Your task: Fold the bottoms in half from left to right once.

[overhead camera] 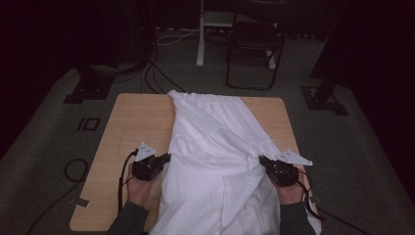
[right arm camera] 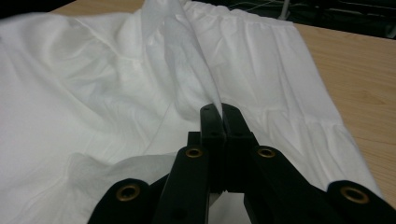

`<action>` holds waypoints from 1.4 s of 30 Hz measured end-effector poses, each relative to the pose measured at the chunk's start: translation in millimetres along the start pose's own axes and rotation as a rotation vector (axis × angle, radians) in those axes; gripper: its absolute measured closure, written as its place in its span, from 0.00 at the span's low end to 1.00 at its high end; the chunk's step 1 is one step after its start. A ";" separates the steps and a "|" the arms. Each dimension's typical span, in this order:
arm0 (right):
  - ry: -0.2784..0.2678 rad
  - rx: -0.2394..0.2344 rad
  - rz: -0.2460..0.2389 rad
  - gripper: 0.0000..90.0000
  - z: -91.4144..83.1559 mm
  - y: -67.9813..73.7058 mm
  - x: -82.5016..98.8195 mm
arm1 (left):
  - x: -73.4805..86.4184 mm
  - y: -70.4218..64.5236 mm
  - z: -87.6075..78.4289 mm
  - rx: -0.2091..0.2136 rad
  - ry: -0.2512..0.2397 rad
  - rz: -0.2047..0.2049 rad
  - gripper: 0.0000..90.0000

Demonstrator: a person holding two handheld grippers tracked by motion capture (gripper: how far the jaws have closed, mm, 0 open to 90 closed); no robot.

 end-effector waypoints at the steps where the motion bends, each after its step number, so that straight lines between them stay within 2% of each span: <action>1: 0.000 0.000 0.000 0.99 0.0 0.0 0.0 | -7.0 -0.6 -6.2 -0.005 -0.024 0.001 0.99; 2: -0.008 0.009 0.005 0.99 -2.9 -3.2 -0.7 | -22.0 -2.7 -20.1 -0.015 -0.072 0.001 0.99; 5: -0.023 0.032 0.005 0.99 -9.1 -10.2 -3.1 | -27.4 -5.0 -24.7 -0.021 -0.081 0.003 0.99; 6: -0.060 0.065 0.022 0.99 -20.1 -21.8 -8.9 | -27.9 -6.8 -23.7 -0.030 -0.072 0.016 0.99; 7: -0.060 0.065 0.022 0.99 -20.1 -21.8 -8.9 | -26.6 -8.7 -20.2 -0.024 -0.059 0.018 0.99; 9: -0.105 0.073 0.060 0.99 -32.6 -36.2 -15.5 | -21.1 -14.4 -7.4 0.005 -0.027 0.021 0.98; 10: -0.124 0.083 0.088 0.99 -39.4 -48.7 -17.7 | -18.5 -17.1 -1.6 0.012 -0.013 0.019 0.96; 11: -0.124 0.083 0.088 0.99 -39.4 -48.7 -17.7 | -14.5 -20.4 7.1 0.015 0.008 0.031 0.96; 12: -0.095 0.128 0.093 0.99 -39.1 -65.6 -12.4 | -10.3 -23.6 16.4 0.015 0.027 0.039 0.85; 13: -0.095 0.128 0.093 0.99 -39.1 -65.6 -12.4 | -4.7 -26.5 27.7 0.009 0.049 0.043 0.85; 14: -0.066 0.146 0.102 0.99 -35.1 -76.3 -5.2 | 0.2 -29.1 36.2 0.015 0.077 0.053 0.83; 17: 0.020 0.186 0.089 0.99 -19.7 -96.6 17.6 | 13.7 -38.0 58.9 0.032 0.138 0.071 0.71; 19: 0.091 0.204 0.098 0.99 -4.8 -109.7 39.5 | 23.9 -41.0 74.2 0.012 0.186 0.090 0.62; 20: 0.142 0.202 0.118 0.99 6.6 -116.9 57.2 | 29.2 -41.4 80.6 -0.002 0.211 0.101 0.62; 21: 0.142 0.202 0.118 0.99 6.6 -116.9 57.2 | 34.2 -41.7 86.3 -0.013 0.230 0.107 0.62; 22: 0.173 0.200 0.129 0.98 14.4 -120.0 69.6 | 42.1 -41.1 93.7 -0.041 0.265 0.129 0.69; 23: 0.173 0.200 0.129 0.98 14.4 -120.0 69.6 | 42.1 -41.1 93.7 -0.041 0.265 0.129 0.76; 24: 0.186 0.200 0.133 0.98 18.0 -120.6 75.1 | 45.2 -40.0 96.9 -0.063 0.274 0.144 0.76; 27: 0.212 0.195 0.137 0.98 23.3 -119.6 82.8 | 45.5 -36.9 98.1 -0.069 0.272 0.144 0.88; 28: 0.219 0.197 0.132 0.98 24.6 -119.1 83.8 | 44.6 -31.5 98.5 -0.113 0.276 0.176 0.88; 29: 0.241 0.195 0.119 0.98 28.0 -116.5 84.3 | 44.0 -27.5 98.8 -0.126 0.275 0.187 0.90; 31: 0.249 0.187 0.112 0.98 30.8 -112.8 83.3 | 41.8 -17.8 100.6 -0.149 0.270 0.183 0.91; 33: 0.254 0.171 0.104 0.98 34.4 -107.0 82.2 | 38.1 -4.6 103.0 -0.182 0.280 0.195 0.92; 38: 0.264 0.105 0.056 0.97 49.6 -87.2 75.4 | 25.1 39.3 113.2 -0.268 0.304 0.158 0.92; 40: 0.267 0.088 0.042 0.97 59.0 -80.8 70.7 | 19.5 53.9 118.5 -0.296 0.320 0.150 0.92; 42: 0.272 0.091 0.019 0.97 69.2 -78.4 65.0 | 13.6 65.5 125.0 -0.322 0.329 0.136 0.92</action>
Point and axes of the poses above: each handheld gripper's, and its own axes: z roughly forward along the jaws, x roughly out of its underside, y roughly to its left, the point moved 7 cm from there along z, roughly forward along the jaws, and after that the axes turned 4 degrees about -x, right-handed, at the moved point
